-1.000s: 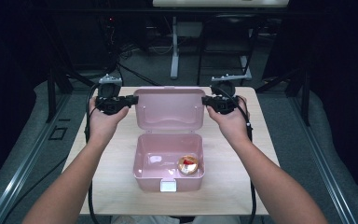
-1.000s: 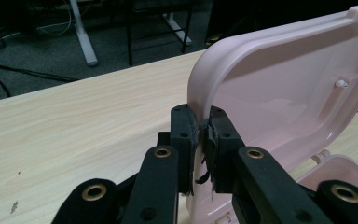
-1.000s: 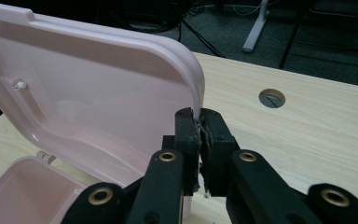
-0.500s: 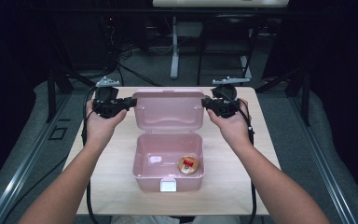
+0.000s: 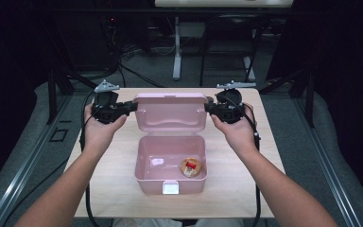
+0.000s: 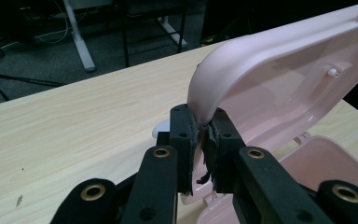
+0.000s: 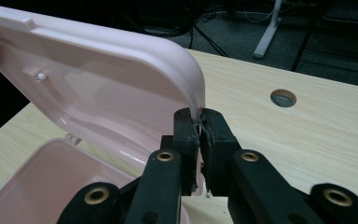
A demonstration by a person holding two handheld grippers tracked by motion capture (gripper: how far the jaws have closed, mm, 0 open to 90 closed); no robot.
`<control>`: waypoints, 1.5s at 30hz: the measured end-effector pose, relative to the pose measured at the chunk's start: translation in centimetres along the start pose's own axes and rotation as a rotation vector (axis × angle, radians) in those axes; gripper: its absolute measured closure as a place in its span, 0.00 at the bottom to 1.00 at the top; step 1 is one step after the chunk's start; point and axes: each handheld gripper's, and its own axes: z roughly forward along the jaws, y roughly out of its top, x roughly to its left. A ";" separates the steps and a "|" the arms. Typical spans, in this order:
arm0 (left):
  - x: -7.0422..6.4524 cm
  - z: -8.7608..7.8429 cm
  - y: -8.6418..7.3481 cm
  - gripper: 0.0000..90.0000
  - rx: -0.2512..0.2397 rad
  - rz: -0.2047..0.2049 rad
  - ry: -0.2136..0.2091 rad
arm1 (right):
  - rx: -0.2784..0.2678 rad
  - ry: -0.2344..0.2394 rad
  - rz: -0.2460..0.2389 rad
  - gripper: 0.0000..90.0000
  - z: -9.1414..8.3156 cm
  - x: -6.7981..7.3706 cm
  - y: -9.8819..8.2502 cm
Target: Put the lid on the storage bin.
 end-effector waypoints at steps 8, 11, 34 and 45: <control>-0.2 -0.6 -0.3 0.91 0.002 0.011 -0.009 | -0.002 0.015 -0.015 0.94 -0.6 0.2 -0.3; -0.4 -0.8 -0.3 0.91 0.006 0.019 -0.009 | -0.001 0.017 -0.018 0.94 -0.8 0.3 -0.4; -1.1 -2.2 -1.3 0.89 0.021 0.052 -0.026 | 0.003 0.044 -0.042 0.92 -2.0 0.9 -1.3; -1.6 -2.8 -1.7 0.89 0.034 0.061 -0.025 | 0.004 0.055 -0.054 0.91 -2.6 1.2 -1.9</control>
